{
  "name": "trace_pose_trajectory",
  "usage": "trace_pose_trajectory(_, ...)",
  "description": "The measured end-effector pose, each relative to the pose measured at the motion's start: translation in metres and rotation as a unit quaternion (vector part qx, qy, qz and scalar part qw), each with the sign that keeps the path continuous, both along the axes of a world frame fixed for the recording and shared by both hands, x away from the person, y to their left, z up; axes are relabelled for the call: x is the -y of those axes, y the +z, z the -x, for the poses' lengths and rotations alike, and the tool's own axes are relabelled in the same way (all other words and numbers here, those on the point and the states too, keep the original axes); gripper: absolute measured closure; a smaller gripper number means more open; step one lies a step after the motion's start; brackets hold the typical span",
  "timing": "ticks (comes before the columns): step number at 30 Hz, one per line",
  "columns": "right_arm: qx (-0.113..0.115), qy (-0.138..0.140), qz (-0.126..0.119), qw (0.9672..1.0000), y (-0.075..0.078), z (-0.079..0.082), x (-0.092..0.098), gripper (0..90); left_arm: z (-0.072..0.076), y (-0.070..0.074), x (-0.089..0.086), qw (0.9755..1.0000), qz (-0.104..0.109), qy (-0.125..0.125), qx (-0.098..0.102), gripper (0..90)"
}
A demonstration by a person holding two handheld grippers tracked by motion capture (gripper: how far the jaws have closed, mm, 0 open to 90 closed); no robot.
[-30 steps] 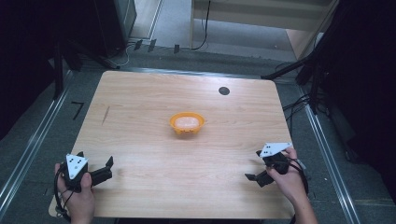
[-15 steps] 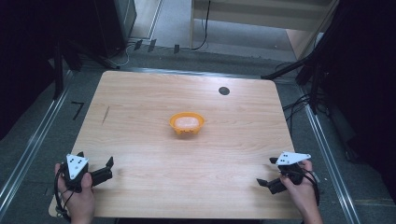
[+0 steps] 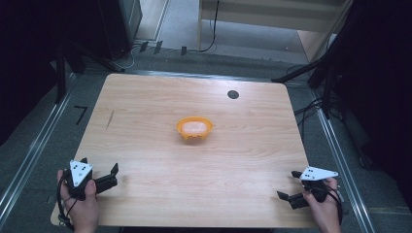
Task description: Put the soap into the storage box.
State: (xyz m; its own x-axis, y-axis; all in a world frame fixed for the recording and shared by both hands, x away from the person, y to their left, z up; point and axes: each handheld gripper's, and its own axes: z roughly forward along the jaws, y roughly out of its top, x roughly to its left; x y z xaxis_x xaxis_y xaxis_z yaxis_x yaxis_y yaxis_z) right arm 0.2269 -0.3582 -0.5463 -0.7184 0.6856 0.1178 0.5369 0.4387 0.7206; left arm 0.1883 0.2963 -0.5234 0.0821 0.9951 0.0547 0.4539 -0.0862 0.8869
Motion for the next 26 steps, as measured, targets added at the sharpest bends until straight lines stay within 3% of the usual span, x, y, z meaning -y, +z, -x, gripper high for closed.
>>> trace_pose_trajectory(12,0.02,-0.047,-0.029,0.9983,-0.007,0.019,0.023,0.0,0.0,0.0,0.0,1.0,0.001,0.001,0.001,0.0)
trace_pose_trajectory(19,0.029,-0.05,-0.041,0.9975,-0.008,0.022,0.026,0.0,0.0,0.0,0.001,1.0,-0.004,0.0,-0.001,0.0)
trace_pose_trajectory(26,0.037,-0.053,-0.035,0.9973,-0.008,0.022,0.024,0.0,-0.001,0.0,0.002,1.0,-0.007,-0.001,-0.007,0.0)
